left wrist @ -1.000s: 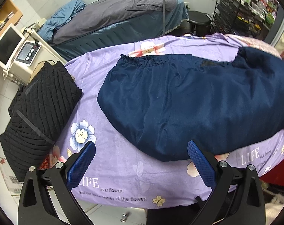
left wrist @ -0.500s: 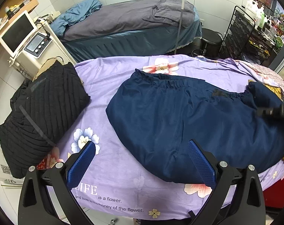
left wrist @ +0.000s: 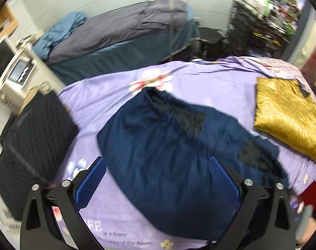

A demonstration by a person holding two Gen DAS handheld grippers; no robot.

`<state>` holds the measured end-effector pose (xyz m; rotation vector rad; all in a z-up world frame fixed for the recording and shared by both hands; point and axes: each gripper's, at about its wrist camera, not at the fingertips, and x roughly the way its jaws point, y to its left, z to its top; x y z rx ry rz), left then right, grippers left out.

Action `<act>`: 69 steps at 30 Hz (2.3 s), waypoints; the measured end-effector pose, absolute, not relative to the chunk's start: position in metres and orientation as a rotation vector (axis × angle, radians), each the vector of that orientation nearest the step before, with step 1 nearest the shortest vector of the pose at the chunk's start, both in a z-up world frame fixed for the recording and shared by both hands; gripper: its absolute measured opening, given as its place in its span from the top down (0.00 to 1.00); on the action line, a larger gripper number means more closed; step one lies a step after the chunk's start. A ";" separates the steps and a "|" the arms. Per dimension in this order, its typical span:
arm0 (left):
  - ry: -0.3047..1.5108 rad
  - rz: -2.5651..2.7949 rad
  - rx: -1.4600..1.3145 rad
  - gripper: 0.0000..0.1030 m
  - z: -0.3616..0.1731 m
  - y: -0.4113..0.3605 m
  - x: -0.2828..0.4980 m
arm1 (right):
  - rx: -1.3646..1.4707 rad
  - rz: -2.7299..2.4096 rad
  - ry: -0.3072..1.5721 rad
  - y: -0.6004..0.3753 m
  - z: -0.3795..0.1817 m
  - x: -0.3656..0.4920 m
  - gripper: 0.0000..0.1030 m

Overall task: Fold large clothes
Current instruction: 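Grasp the navy jacket with the right tool and lift it off the sheet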

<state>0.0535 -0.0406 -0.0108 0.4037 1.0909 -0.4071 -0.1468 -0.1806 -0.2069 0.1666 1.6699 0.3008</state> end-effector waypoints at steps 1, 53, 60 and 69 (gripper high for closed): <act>1.088 -0.428 0.418 0.06 -0.017 -0.051 0.051 | 0.186 0.271 1.659 -0.181 -0.210 -0.152 0.62; 1.109 -0.629 0.597 0.07 -0.062 -0.208 0.215 | 0.452 0.310 0.982 -0.276 -0.010 0.034 0.89; 0.881 -0.583 0.408 0.06 0.073 -0.116 0.219 | 0.072 0.519 0.639 -0.215 0.153 -0.018 0.90; 0.985 -0.630 0.592 0.06 -0.021 -0.084 0.152 | 0.019 0.258 1.113 -0.248 -0.005 -0.097 0.81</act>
